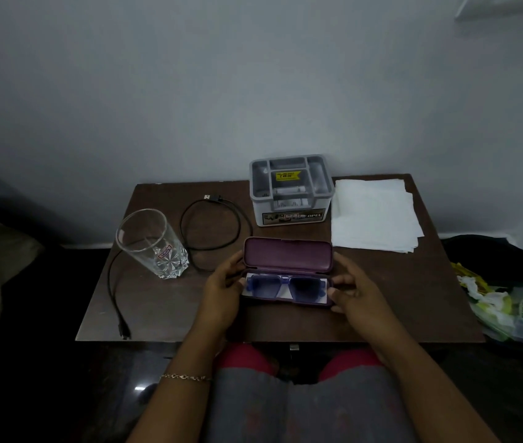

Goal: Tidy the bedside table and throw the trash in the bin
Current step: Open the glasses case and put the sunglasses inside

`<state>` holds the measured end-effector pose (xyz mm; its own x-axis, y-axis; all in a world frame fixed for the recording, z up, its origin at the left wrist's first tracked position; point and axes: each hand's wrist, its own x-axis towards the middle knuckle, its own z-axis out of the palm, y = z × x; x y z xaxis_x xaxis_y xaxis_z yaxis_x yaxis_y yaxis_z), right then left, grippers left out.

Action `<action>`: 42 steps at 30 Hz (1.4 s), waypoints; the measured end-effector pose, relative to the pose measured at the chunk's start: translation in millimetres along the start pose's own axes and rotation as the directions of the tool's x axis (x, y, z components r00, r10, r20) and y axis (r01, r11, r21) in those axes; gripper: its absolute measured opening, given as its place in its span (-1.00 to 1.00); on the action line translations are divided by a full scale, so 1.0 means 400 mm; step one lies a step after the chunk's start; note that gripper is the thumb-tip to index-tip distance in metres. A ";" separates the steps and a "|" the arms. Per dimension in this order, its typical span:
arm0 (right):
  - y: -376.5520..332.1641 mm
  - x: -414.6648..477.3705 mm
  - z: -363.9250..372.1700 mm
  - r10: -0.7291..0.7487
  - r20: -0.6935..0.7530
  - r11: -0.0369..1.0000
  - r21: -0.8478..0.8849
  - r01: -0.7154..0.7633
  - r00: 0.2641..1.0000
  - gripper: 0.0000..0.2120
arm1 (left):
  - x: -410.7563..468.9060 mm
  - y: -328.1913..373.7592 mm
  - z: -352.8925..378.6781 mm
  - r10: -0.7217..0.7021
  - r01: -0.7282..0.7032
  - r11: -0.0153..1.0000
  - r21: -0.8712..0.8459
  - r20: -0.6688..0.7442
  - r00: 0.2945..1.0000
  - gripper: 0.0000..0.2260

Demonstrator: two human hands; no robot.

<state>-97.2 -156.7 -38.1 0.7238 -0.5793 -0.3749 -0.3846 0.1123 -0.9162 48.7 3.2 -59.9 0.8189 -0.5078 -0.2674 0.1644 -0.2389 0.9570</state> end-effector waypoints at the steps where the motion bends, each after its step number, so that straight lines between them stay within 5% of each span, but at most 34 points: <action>1: 0.001 0.002 -0.001 0.003 -0.008 1.000 0.022 -0.003 1.000 -0.48 | -0.001 0.001 -0.001 -0.005 0.005 1.000 -0.024 -0.009 1.000 -0.53; 20: 0.027 0.001 0.006 0.049 -0.104 0.976 0.215 -0.025 0.993 -0.94 | -0.027 0.022 0.003 -0.170 0.139 0.959 -0.249 -0.110 0.979 -0.90; 34: 0.031 0.012 0.010 0.079 -0.143 0.960 0.278 -0.037 0.987 -0.79 | -0.033 0.010 -0.003 -0.184 0.153 0.947 -0.283 -0.084 0.979 -0.70; 42: 0.006 -0.023 -0.010 0.061 -0.160 0.951 0.310 -0.009 0.985 -0.81 | -0.047 0.087 0.011 -0.111 0.094 0.982 -0.165 -0.091 0.990 -0.62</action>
<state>-106.9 -154.3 -36.4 0.5978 -0.6931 -0.4027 -0.1942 0.3622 -0.9117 36.4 0.9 -22.2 0.8426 -0.4005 -0.3602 0.3293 -0.1462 0.9328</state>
